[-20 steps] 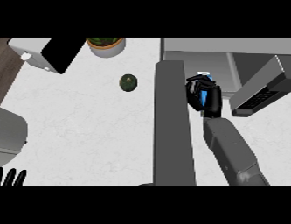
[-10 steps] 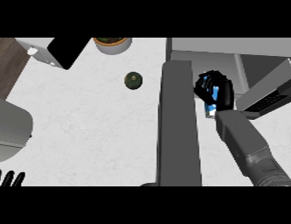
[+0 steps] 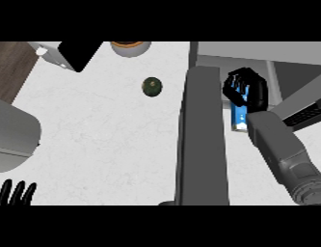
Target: Pick up the milk, place it into the microwave and close the microwave
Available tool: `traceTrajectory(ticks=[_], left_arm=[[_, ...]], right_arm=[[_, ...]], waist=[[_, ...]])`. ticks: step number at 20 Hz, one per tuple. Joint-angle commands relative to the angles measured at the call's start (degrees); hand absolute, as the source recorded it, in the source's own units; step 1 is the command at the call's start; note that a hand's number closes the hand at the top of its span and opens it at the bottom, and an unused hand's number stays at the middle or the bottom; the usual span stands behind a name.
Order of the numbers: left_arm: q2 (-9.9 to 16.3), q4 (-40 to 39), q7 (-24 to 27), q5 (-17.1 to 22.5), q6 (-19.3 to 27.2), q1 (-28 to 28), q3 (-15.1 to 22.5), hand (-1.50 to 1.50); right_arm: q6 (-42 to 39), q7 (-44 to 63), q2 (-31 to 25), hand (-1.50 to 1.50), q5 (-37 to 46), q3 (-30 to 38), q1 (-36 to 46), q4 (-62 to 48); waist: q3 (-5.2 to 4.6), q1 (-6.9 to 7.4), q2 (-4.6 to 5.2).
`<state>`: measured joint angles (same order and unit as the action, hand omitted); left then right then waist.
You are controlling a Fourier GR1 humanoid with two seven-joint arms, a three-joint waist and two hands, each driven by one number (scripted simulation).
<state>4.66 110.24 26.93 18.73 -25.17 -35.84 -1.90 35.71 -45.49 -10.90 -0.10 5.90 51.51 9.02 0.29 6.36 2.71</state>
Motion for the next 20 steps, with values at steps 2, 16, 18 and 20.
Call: traceTrajectory(ticks=[2, 16, 18, 20], left_arm=[[0.11, -0.70, -0.38, -0.09, 0.60, 2.48, -0.52, -1.50], [1.80, -3.48, -1.42, 0.19, -0.35, 4.23, -1.58, -1.50], [1.23, -4.44, 0.00, -0.34, -0.36, 4.26, -1.68, -1.50], [1.17, -3.43, -0.84, 0.12, -0.64, 4.42, -0.84, -1.50]], right_arm=[[2.33, -3.65, -0.97, 1.50, -0.66, 1.59, 0.41, 0.07], [16.32, -4.18, -3.29, 1.50, -0.39, 4.74, 5.06, -0.09], [15.58, -5.29, -3.62, 1.50, -0.18, 4.83, 3.81, -0.14], [18.44, -4.20, -2.59, 1.50, -0.10, 5.17, 4.97, -0.57]], waist=[[0.13, 0.19, 0.54], [0.03, 1.60, 1.05], [0.06, 2.00, 1.18], [0.10, 2.79, 1.35]])
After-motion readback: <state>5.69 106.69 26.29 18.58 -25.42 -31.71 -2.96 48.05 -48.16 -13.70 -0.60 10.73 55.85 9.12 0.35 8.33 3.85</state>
